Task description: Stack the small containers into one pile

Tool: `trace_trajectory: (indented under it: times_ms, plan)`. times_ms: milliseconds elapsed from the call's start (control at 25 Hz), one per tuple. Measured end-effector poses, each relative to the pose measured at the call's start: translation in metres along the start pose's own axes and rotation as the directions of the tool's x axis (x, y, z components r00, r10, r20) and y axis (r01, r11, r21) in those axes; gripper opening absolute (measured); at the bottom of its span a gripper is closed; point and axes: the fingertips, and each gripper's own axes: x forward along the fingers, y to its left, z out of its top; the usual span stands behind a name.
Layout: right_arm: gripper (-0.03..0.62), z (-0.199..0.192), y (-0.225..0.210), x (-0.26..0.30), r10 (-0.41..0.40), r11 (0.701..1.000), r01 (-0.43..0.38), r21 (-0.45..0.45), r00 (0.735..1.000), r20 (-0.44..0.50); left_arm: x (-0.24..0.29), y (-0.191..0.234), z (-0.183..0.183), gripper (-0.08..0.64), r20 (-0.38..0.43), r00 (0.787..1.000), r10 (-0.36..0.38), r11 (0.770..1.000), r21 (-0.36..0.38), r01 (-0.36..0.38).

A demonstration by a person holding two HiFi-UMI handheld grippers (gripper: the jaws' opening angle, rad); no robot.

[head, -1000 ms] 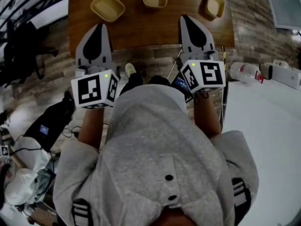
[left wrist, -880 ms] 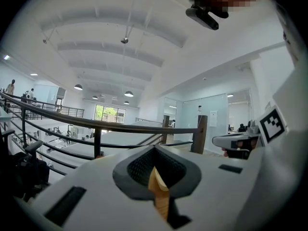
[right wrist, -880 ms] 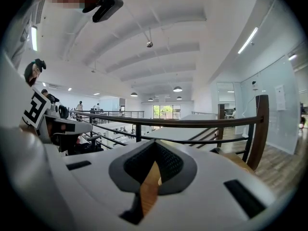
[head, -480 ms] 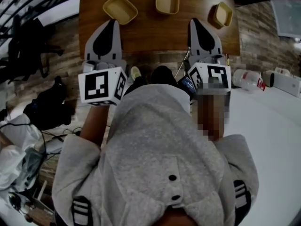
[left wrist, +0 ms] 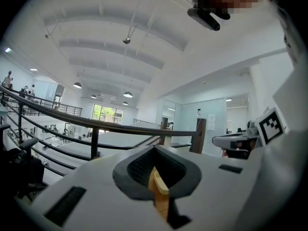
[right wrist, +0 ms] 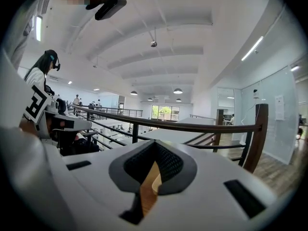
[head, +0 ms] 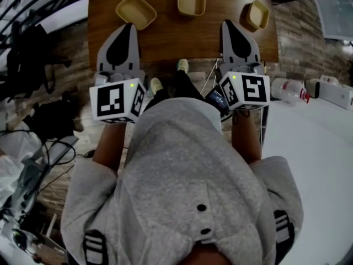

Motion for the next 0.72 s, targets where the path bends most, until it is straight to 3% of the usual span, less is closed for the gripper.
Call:
trace_trajectory:
  times_ms: [720]
  plan:
    - [0.012, -0.025, -0.083, 0.046, -0.008, 1.0, 0.009, 0.016, 0.999, -0.054, 0.08, -0.018, -0.002, 0.011, -0.037, 0.999, 0.039, 0.999, 0.034, -0.037]
